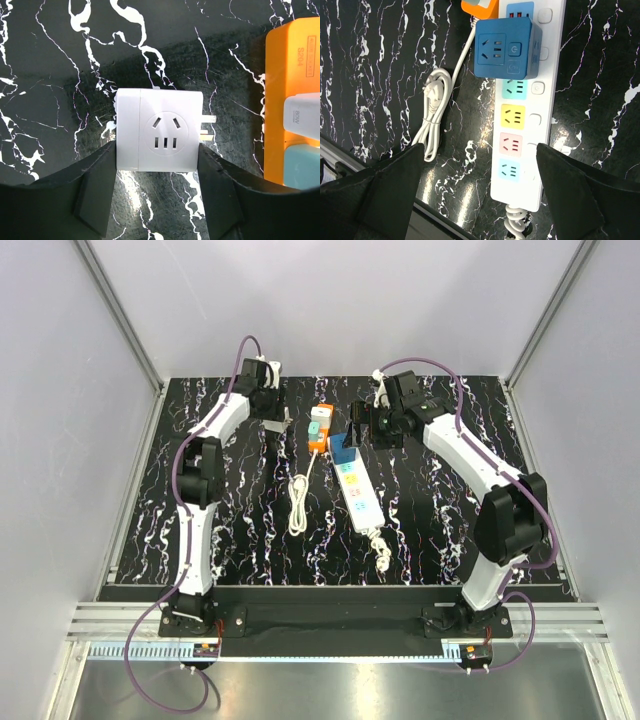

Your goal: Insert the plug

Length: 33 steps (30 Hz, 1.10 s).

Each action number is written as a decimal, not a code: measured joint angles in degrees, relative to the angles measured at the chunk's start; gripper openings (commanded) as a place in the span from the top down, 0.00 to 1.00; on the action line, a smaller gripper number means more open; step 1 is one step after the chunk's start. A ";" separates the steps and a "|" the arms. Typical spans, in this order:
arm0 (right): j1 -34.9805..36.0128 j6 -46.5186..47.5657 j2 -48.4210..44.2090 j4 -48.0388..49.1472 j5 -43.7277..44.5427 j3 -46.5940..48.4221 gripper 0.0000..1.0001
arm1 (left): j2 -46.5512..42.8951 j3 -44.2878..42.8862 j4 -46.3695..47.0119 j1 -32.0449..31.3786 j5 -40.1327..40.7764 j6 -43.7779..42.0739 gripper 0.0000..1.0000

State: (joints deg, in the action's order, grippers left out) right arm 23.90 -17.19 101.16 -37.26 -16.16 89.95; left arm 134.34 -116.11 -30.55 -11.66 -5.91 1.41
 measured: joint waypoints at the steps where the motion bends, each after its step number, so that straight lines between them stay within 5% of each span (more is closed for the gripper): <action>1: 0.00 -0.02 -0.09 0.00 0.00 -0.15 0.00 | 0.00 0.00 0.00 0.00 -0.04 -0.11 0.41; 3: 0.00 -0.13 -0.31 0.00 -0.02 -0.52 0.00 | 0.00 0.00 -0.04 0.00 -0.17 -0.17 0.47; 6: 0.00 -0.39 -1.03 -0.02 0.00 -1.09 0.00 | 0.00 0.00 -0.07 0.00 -0.83 -0.31 0.77; 11: 0.00 -0.94 -2.69 0.04 -0.04 -1.66 0.00 | -0.04 0.13 -0.15 0.09 -2.51 -0.02 1.00; 17: -0.02 -5.42 -4.66 2.82 -1.03 -4.50 0.00 | -6.82 9.33 0.48 -0.87 -1.31 1.97 1.00; 24: 0.00 -18.51 -4.68 9.73 -2.64 -6.64 0.00 | -30.60 33.03 5.75 -6.36 1.60 5.53 1.00; 33: 0.33 -33.29 -4.68 22.49 -5.84 -6.05 0.01 | -55.78 46.23 16.96 -12.11 1.95 9.05 1.00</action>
State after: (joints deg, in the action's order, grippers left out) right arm 24.23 -50.48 96.49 -14.76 -22.00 83.90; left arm 78.56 -69.89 -13.58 -23.77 -3.97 10.46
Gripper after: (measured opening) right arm 0.993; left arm 0.627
